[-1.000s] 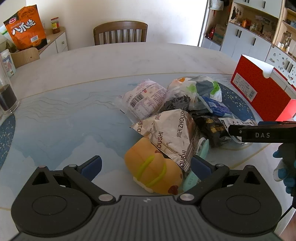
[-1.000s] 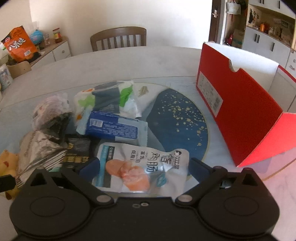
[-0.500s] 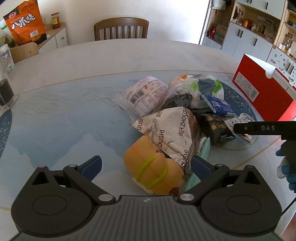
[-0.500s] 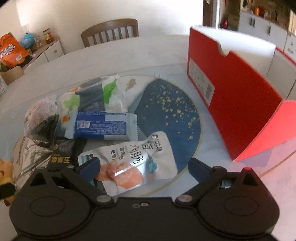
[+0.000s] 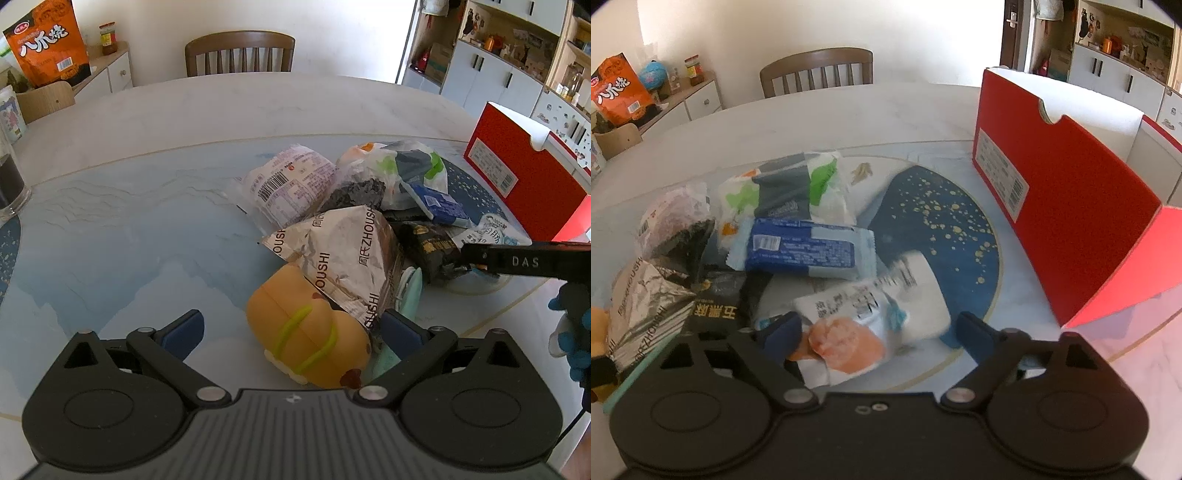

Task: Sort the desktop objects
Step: 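Grasp the orange squishy toy with the left gripper while the right grasps the white sausage pouch, then lift both held items and carry them over the red shoebox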

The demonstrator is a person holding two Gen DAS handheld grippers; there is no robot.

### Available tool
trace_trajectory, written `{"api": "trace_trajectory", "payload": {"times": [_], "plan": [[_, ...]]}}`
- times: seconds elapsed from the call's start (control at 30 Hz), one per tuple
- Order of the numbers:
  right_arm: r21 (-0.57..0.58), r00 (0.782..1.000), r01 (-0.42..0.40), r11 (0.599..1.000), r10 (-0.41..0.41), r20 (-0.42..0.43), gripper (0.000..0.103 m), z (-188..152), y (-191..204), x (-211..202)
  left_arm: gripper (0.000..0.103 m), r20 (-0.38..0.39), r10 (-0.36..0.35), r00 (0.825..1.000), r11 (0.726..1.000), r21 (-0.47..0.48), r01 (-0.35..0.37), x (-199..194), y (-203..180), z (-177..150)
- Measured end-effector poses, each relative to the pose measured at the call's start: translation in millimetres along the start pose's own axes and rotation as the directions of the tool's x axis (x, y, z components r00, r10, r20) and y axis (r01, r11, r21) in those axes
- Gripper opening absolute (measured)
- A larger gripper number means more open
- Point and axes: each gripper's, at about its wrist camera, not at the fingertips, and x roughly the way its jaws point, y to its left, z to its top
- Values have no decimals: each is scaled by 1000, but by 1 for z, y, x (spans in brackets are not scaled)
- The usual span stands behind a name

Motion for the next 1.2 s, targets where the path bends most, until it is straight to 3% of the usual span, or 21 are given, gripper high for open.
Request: {"api": "trace_trajectory", "payload": {"times": [0.27,0.7,0.77,0.8,0.93,1.2], "plan": [[-1,1000,-7,1000,7,7,73,1,-2,-2,89,-10,-34,999,999,-19,34,1,1,1],[-9,1000,-10,1000,10,-8,72,-1,0,-6,79,-20,-137,990,984,-118,134,4,21,2],[-10,1000,-12,1000,12,-11,72,-1,1,-7,68,-24,-172,985,976,-137,167,5,24,2],[-10,1000,-13,1000,13,-13,72,-1,0,-6,68,-25,-183,983,974,-141,178,5,24,2],[-6,1000,-21,1000,21,-19,71,-1,1,-7,60,-16,-178,984,976,-130,174,3,21,4],[2,999,-32,999,32,-28,70,-1,-2,-14,56,-7,-185,983,973,-141,182,-3,23,5]]}}
